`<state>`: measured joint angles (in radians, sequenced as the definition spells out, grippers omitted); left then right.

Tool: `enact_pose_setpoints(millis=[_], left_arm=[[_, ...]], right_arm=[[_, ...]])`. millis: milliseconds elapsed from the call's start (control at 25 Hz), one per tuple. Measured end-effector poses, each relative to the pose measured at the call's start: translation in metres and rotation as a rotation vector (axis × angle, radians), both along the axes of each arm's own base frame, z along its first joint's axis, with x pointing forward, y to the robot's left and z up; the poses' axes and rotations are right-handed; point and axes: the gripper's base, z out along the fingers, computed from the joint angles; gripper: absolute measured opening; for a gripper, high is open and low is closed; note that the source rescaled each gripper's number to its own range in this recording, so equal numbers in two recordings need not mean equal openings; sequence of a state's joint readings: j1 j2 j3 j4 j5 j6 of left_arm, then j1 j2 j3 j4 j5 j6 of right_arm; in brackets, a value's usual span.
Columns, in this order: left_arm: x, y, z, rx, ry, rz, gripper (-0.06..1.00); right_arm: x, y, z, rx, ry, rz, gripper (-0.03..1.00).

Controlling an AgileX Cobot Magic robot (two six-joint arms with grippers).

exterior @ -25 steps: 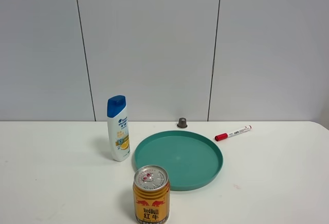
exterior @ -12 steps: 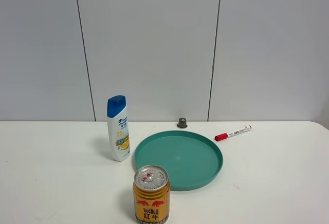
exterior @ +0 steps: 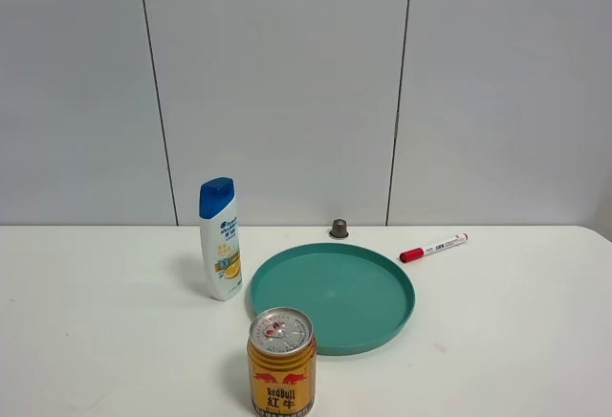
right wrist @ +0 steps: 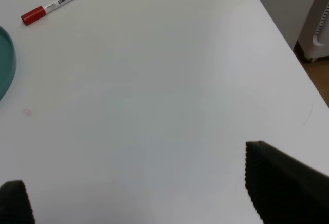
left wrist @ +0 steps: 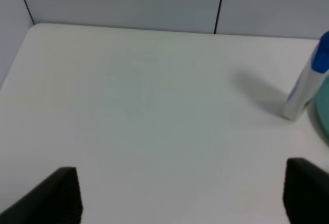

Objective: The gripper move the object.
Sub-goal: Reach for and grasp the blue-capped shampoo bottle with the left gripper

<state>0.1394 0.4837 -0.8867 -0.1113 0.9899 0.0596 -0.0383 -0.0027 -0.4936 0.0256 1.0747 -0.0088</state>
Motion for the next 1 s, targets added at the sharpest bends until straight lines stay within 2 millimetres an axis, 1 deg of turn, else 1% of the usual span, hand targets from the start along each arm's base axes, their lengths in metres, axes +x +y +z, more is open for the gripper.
enact_pose_setpoints(millis=[80, 120, 200, 280, 360, 400, 520, 640, 800, 920, 1000], left_arm=[[0.027, 0.004, 0.010, 0.051, 0.025, -0.032, 0.67], [0.039, 0.005, 0.012, 0.072, 0.036, -0.052, 0.68], [0.071, 0.005, 0.011, 0.093, 0.047, -0.105, 0.72], [0.099, 0.000, 0.007, 0.111, 0.043, -0.184, 0.79], [0.128, -0.009, -0.002, 0.115, 0.044, -0.253, 0.83], [0.140, -0.016, -0.006, 0.117, 0.048, -0.289, 0.84], [0.181, -0.041, -0.024, 0.110, 0.095, -0.381, 0.85], [0.214, -0.068, -0.042, 0.089, 0.166, -0.457, 0.85], [0.249, -0.101, -0.061, 0.085, 0.239, -0.536, 0.85], [0.266, -0.121, -0.068, 0.091, 0.272, -0.584, 0.85], [0.273, -0.133, -0.070, 0.094, 0.279, -0.612, 0.85]], right_arm=[[0.000, 0.000, 0.000, 0.000, 0.000, 0.000, 1.00], [0.000, 0.000, 0.000, 0.000, 0.000, 0.000, 1.00], [0.000, 0.000, 0.000, 0.000, 0.000, 0.000, 1.00], [0.000, 0.000, 0.000, 0.000, 0.000, 0.000, 1.00], [0.000, 0.000, 0.000, 0.000, 0.000, 0.000, 1.00], [0.000, 0.000, 0.000, 0.000, 0.000, 0.000, 1.00], [0.000, 0.000, 0.000, 0.000, 0.000, 0.000, 1.00], [0.000, 0.000, 0.000, 0.000, 0.000, 0.000, 1.00], [0.000, 0.000, 0.000, 0.000, 0.000, 0.000, 1.00], [0.000, 0.000, 0.000, 0.000, 0.000, 0.000, 1.00], [0.000, 0.000, 0.000, 0.000, 0.000, 0.000, 1.00]])
